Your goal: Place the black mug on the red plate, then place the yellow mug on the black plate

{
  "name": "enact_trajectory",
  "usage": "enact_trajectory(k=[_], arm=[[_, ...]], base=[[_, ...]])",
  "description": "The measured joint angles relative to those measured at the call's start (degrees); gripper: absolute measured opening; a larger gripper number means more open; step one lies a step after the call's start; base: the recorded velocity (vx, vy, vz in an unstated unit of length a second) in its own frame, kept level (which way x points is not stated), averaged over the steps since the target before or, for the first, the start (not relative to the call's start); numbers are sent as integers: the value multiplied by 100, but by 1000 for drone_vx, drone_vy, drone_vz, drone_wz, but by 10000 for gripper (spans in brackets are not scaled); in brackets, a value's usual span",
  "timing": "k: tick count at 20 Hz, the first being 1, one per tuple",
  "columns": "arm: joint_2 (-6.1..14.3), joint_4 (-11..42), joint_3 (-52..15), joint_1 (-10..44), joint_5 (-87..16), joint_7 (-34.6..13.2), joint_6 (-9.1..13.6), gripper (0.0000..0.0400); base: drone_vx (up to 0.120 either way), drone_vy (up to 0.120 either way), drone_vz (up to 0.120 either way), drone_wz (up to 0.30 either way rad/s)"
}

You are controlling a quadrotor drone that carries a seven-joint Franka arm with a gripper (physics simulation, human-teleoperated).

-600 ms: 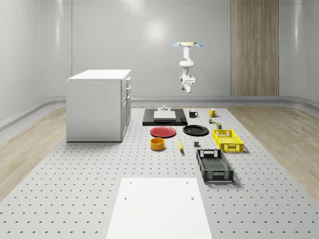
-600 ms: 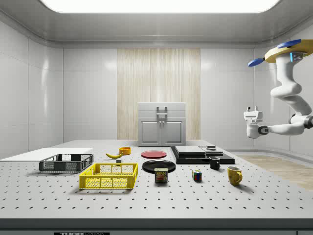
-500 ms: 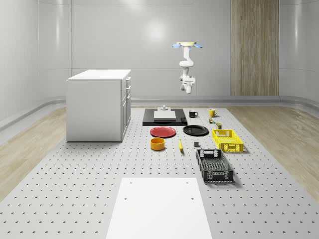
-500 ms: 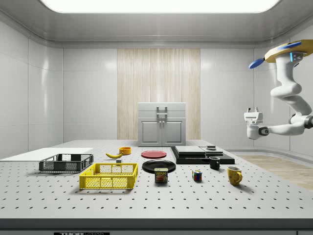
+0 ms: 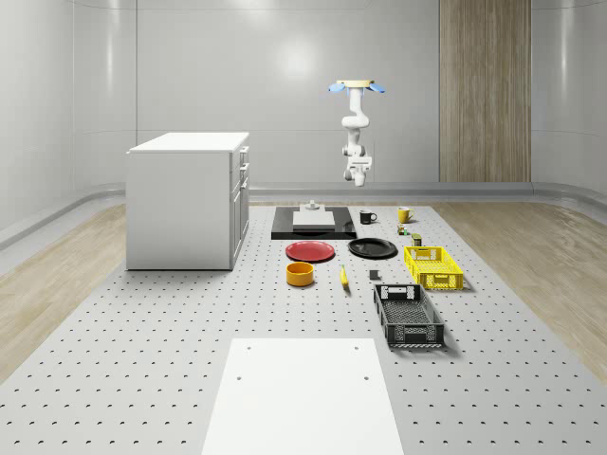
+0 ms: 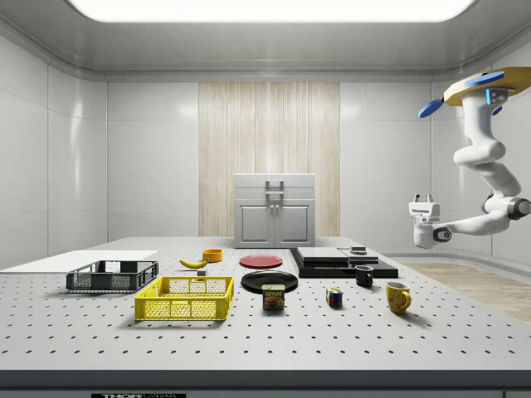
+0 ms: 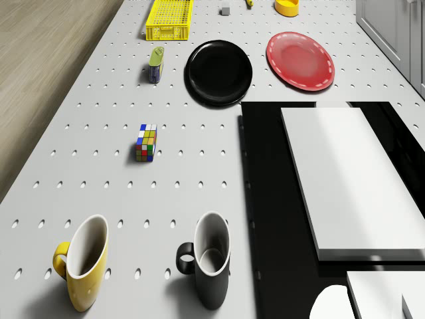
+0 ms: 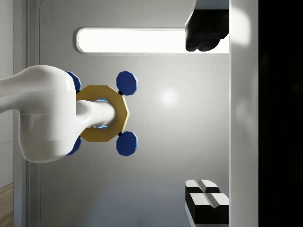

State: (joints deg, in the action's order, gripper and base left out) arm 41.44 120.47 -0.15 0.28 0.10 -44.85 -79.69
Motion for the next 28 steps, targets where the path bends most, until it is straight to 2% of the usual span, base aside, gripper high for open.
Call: enact_trajectory(k=[9, 28], arm=[[-116, -318, -6, 10, 3, 4, 162, 400], [-82, -318, -21, 24, -4, 8, 112, 400]], base=[[120, 0, 0, 0], [118, 0, 0, 0]])
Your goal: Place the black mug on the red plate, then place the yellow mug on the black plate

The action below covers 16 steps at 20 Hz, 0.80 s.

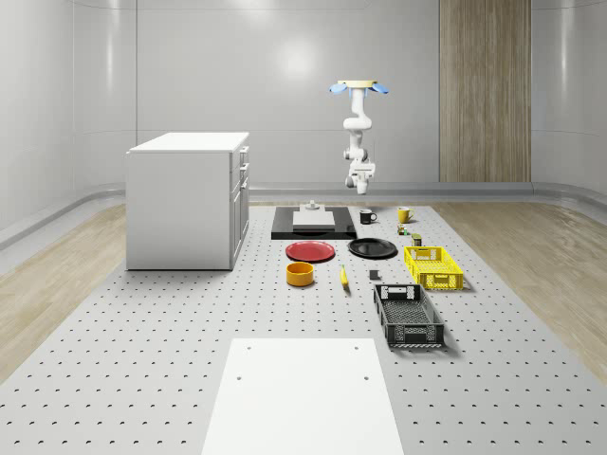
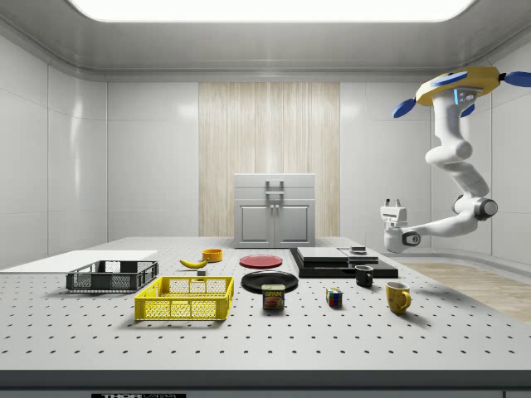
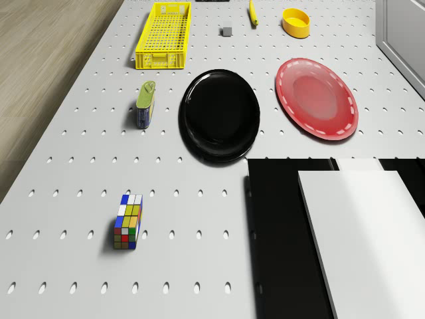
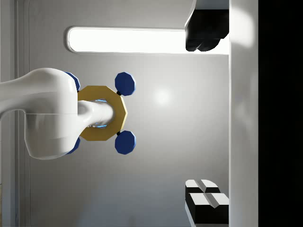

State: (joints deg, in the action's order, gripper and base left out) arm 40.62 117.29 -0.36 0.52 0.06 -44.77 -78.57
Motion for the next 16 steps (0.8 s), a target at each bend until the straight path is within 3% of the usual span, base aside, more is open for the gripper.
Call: enact_trajectory(k=[6, 8, 16], arm=[[18, 17, -17, 7, -21, -2, -26, 400], [24, 23, -27, 10, -35, -3, -34, 400], [49, 49, -127, 42, -174, -21, -70, 400]], base=[[0, -113, 0, 0], [20, -20, 0, 0], [120, 0, 0, 0]])
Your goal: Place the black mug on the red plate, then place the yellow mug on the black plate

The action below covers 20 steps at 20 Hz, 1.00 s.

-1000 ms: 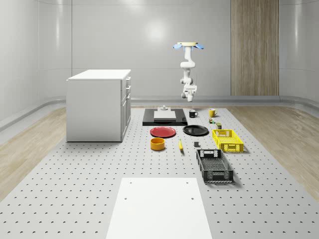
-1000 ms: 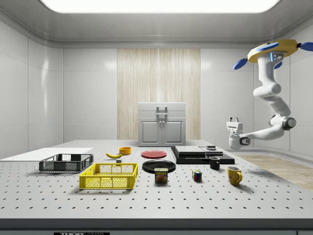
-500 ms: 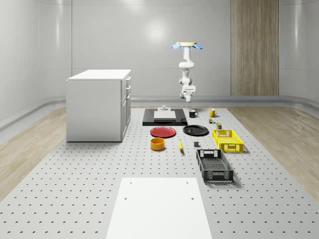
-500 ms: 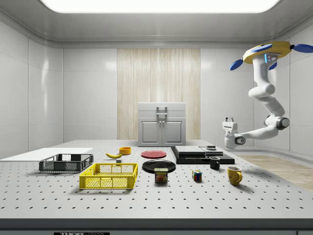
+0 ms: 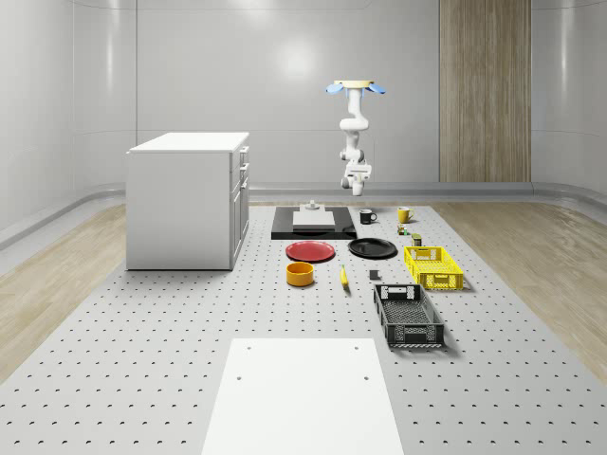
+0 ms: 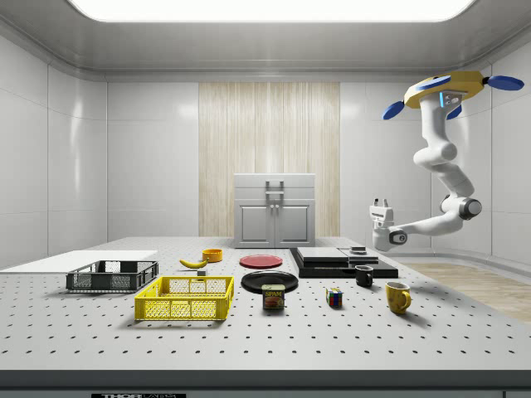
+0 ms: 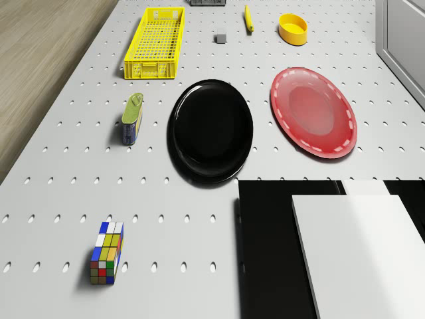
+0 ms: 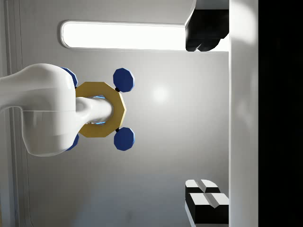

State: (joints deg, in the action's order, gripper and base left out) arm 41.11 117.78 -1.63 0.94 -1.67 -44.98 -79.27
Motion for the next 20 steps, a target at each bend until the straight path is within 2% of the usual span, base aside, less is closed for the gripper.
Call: enact_trajectory(k=[9, 12, 16, 20], arm=[[39, 74, -476, 147, -670, -89, -48, 400], [68, 166, -869, 270, -1225, -166, -74, 400], [155, 516, -1750, 560, -2501, -362, -136, 400], [365, 1444, -3085, 1074, -4583, -788, -235, 400]], base=[[120, 0, 0, 0], [120, 0, -93, 0], [120, 0, -20, 0], [120, 0, -120, 0]])
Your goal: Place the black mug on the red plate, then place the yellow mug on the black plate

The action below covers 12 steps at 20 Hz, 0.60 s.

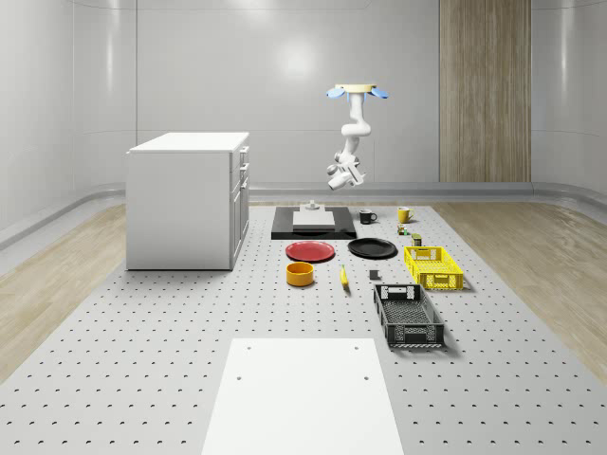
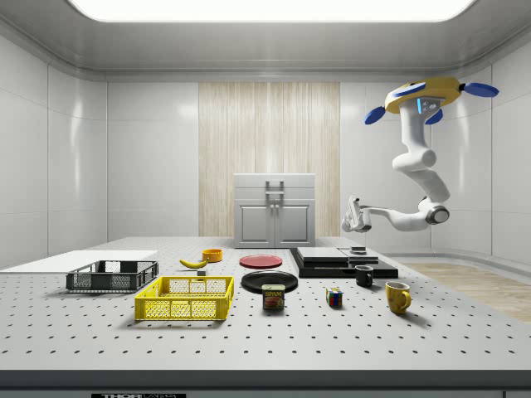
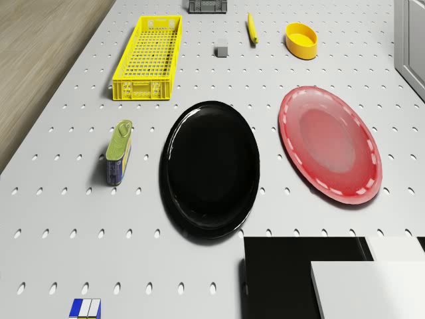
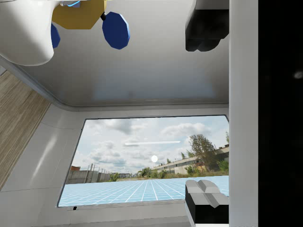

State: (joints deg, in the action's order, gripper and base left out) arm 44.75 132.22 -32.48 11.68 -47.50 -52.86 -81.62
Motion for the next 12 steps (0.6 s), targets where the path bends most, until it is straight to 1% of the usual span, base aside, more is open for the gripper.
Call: enact_trajectory(k=[3, 5, 7, 9, 11, 12], arm=[[241, 1097, -1094, 596, -1944, -579, 0, 400], [409, 1822, -1738, 1121, -3205, -1074, 117, 400], [567, 2399, -2275, 1728, -4283, -1591, 336, 400], [717, 2797, -2703, 2352, -5107, -2068, 607, 400], [860, 3044, -3034, 2923, -5686, -2468, 873, 400], [928, 3127, -3168, 3173, -5898, -2637, 991, 400]], base=[[120, 0, -120, 0], [120, 0, -120, 0], [120, 0, -120, 0], [100, 0, -120, 0], [0, 0, -120, 0], [-120, 0, -120, 0]])
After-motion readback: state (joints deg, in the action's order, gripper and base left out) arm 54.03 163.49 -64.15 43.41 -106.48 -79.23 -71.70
